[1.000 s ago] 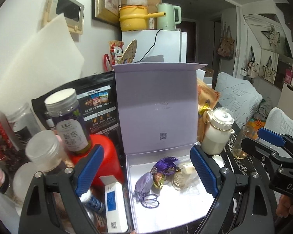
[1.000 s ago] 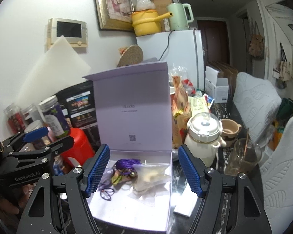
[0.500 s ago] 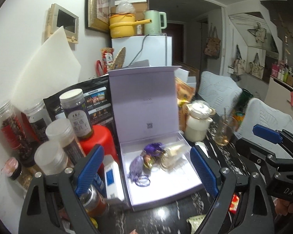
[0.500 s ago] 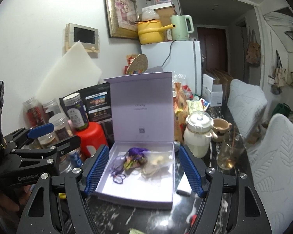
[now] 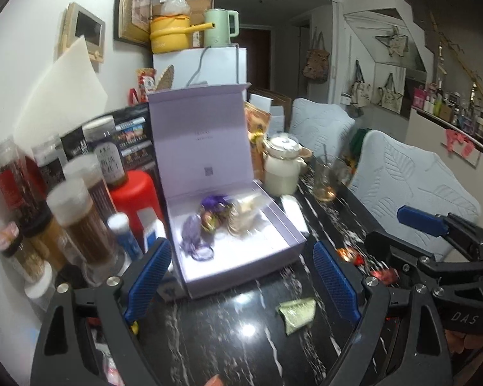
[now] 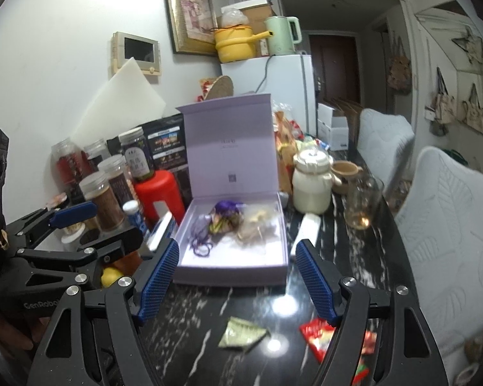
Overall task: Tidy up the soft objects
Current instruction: 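Withdraw both open tools up and away from the lavender box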
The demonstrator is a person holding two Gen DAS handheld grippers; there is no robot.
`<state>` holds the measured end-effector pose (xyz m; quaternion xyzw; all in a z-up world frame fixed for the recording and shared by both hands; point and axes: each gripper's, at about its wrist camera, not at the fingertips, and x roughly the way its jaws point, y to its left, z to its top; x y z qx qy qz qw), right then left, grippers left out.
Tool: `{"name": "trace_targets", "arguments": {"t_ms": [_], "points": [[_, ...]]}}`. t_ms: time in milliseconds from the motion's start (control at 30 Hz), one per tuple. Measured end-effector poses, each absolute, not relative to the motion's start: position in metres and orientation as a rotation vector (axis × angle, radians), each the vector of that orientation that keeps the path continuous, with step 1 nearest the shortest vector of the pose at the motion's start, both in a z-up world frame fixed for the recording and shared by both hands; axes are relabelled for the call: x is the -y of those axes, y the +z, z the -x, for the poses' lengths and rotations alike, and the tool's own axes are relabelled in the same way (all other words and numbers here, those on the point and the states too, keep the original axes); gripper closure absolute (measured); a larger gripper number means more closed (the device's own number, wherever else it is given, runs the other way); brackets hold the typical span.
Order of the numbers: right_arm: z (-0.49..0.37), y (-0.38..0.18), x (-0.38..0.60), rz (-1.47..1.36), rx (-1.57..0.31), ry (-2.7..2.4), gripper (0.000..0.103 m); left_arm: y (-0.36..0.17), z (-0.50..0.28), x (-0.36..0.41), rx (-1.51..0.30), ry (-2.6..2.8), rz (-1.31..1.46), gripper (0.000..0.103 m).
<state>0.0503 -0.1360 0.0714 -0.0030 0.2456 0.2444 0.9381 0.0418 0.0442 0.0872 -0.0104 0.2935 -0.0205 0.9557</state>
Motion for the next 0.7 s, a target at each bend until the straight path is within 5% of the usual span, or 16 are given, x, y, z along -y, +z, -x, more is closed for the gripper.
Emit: {"name": "trace_targets", "arguments": {"t_ms": [700], "points": [[-0.027, -0.022, 0.128, -0.035, -0.703, 0.423, 0.027, 0.008, -0.022, -0.073, -0.757, 0.018, 0.111, 0.012]]}}
